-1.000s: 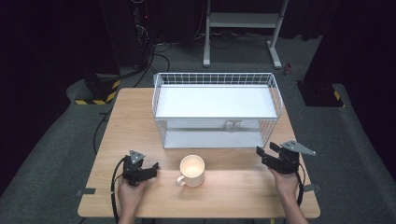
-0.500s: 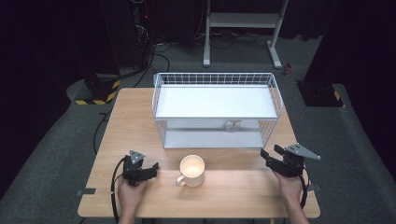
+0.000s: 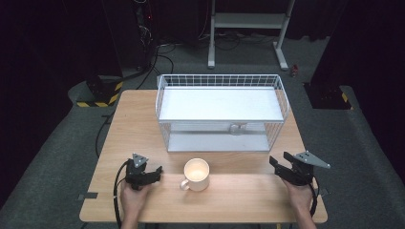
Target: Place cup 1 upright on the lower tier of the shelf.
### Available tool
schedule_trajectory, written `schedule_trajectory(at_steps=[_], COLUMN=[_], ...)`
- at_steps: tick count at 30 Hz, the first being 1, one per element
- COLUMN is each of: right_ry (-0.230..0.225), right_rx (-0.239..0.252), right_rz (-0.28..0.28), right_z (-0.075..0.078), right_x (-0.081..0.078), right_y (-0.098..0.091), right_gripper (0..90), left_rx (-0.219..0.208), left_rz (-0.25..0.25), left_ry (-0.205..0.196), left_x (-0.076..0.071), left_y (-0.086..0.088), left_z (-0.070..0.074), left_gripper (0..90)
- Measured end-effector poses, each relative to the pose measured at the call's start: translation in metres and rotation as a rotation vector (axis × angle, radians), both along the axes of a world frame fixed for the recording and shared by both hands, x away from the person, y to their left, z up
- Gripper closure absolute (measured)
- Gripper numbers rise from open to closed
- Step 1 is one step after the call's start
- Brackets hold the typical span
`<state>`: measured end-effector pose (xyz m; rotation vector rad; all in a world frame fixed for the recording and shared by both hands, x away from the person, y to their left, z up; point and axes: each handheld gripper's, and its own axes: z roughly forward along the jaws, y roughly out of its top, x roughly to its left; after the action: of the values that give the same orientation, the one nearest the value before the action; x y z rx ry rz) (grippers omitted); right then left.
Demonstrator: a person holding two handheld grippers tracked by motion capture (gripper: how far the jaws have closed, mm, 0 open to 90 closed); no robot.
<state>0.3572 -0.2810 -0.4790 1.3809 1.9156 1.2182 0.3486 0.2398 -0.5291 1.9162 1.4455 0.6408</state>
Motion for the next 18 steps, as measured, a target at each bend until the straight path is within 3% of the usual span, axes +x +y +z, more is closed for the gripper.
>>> schedule_trajectory(at_steps=[12,18], right_ry=[0.016,0.027], right_rx=[-0.031,-0.076], right_rz=[-0.015,-0.007], right_z=[-0.013,-0.018], right_x=[-0.008,-0.011], right_y=[-0.004,-0.004], right_gripper=[35.1,35.1], left_rx=[0.0,0.0], left_rz=[0.0,0.0], left_ry=[0.0,0.0], left_x=[0.0,0.0], left_y=[0.0,0.0], left_z=[0.0,0.0], left_gripper=[18.9,18.9])
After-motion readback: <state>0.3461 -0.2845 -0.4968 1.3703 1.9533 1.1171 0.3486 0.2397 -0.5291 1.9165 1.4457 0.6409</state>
